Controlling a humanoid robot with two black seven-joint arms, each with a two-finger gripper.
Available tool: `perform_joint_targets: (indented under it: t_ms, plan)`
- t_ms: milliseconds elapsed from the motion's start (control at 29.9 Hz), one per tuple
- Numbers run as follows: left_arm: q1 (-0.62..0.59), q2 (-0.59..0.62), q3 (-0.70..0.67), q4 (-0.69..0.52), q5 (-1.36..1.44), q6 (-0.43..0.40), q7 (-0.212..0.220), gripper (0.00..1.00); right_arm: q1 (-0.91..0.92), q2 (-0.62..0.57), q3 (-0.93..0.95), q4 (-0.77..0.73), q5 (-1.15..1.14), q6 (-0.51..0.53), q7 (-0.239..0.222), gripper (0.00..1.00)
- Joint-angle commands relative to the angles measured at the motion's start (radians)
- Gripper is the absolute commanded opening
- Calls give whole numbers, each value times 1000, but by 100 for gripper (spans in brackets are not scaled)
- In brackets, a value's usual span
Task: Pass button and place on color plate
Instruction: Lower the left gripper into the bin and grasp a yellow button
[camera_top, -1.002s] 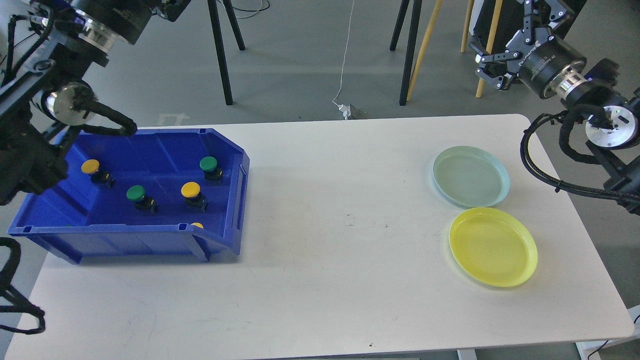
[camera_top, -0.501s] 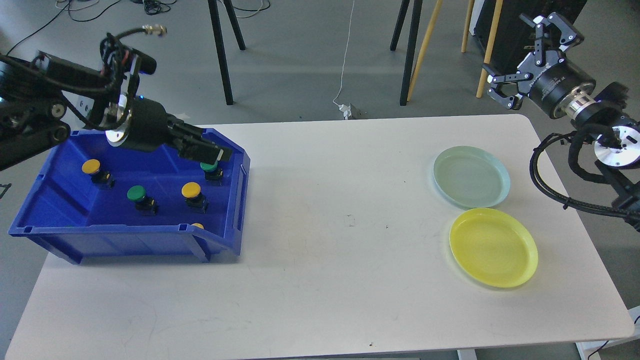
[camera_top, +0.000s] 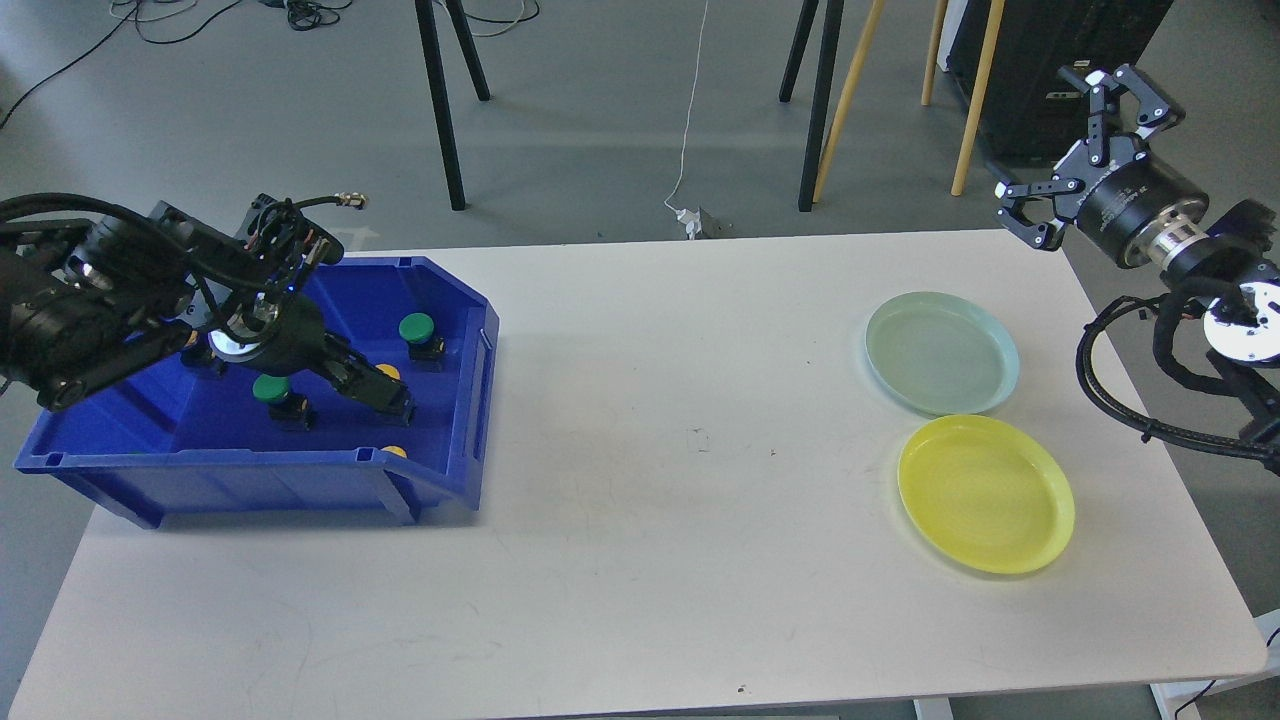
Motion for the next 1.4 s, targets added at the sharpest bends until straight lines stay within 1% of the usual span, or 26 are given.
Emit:
perform_joint_targets:
  t_ms: [0,167,301,468,668,802,902,1002,1103,1236,1303,1337,1370]
  plan:
    - [24,-21,-2,31,-2,6,0,98,0,0,0,1,0,0,0,100]
    - [41,-70,-9,125,-11,20,0,98,0,0,0,5,0,0,0,100]
    - [43,-78,-15,131,-12,23,0,98,-2,0,0,5,0,0,0,100]
    - [81,-107,-12,136,-14,40,0,98,-17,0,0,5,0,0,0,100]
    - [90,-123,-15,165,-15,46,0,98,-26,0,0,5,0,0,0,100]
    - [112,-146,-15,203,-18,77,0,94,-31,0,0,5,0,0,0,100]
    - [119,-170,-15,252,-17,86,0,88,-32,0,1,5,0,0,0,100]
    - [129,-182,-15,266,-20,87,0,80,-32,0,1,5,0,0,0,100]
    - [135,-184,-12,269,-15,96,0,67,-39,0,1,5,0,0,0,100]
    - [135,-182,-8,280,-9,126,0,65,-40,0,1,5,0,0,0,100]
    - [136,-181,-8,280,-9,127,0,60,-45,0,1,5,0,0,0,100]
    - [138,-181,-8,280,-8,127,0,54,-46,0,1,5,0,0,0,100]
    - [139,-181,-8,280,-6,129,0,46,-46,0,1,5,0,0,0,100]
